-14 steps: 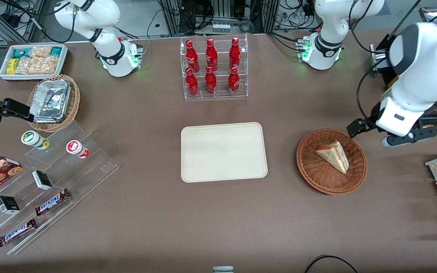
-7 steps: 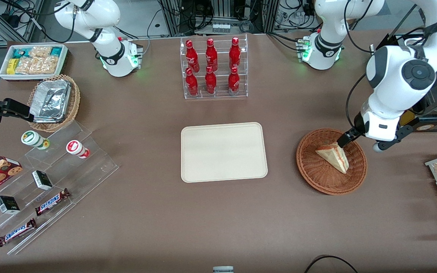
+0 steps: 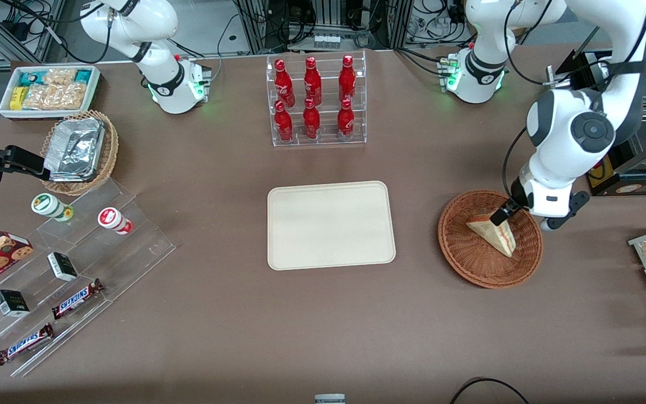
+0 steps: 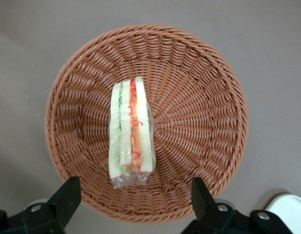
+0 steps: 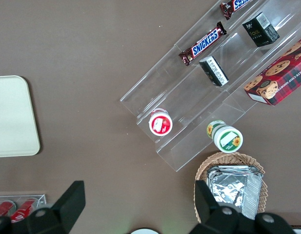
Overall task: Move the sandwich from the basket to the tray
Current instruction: 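Lower the open left gripper around the sandwich and close it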
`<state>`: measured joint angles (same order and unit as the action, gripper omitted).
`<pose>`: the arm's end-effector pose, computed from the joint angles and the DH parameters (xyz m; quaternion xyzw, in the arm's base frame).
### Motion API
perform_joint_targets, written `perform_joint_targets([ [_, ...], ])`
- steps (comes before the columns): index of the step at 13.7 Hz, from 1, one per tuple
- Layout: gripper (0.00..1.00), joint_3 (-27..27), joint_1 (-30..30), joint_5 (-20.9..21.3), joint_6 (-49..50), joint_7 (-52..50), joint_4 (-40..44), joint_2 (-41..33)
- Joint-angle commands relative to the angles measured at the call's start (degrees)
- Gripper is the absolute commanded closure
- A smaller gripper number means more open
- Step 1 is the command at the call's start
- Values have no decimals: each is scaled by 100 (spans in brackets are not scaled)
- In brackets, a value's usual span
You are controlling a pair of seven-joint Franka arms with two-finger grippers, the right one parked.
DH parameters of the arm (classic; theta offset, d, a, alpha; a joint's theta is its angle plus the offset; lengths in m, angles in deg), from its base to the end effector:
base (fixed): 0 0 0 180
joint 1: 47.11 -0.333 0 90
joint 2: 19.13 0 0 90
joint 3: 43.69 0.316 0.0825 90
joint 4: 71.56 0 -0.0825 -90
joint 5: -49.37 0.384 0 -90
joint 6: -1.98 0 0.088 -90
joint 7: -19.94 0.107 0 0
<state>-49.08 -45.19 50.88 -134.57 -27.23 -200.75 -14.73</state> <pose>0.5306 -0.0677 0.3346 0.9428 0.3322 0.0258 0.0068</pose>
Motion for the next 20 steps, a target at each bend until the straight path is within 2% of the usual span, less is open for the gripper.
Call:
perform_joint_targets([
  [1,0,12,11,-54,-433,-293,-123,271],
  [7,1,21,-16,-54,-1278,-398,-334,825],
  [8,13,21,-16,-54,-1348,-407,-334,869],
  [9,61,21,-16,-54,-1357,-433,-325,870],
  [10,98,30,-16,-54,-1340,-442,-317,861],
  [13,100,47,28,25,-1235,-346,-299,678],
  [14,100,47,28,51,-999,-337,-255,502],
  [16,100,39,37,366,-62,-311,94,90],
  [18,100,-118,90,560,1247,-302,962,-53],
  [20,100,-505,99,552,2285,-328,1946,-18],
])
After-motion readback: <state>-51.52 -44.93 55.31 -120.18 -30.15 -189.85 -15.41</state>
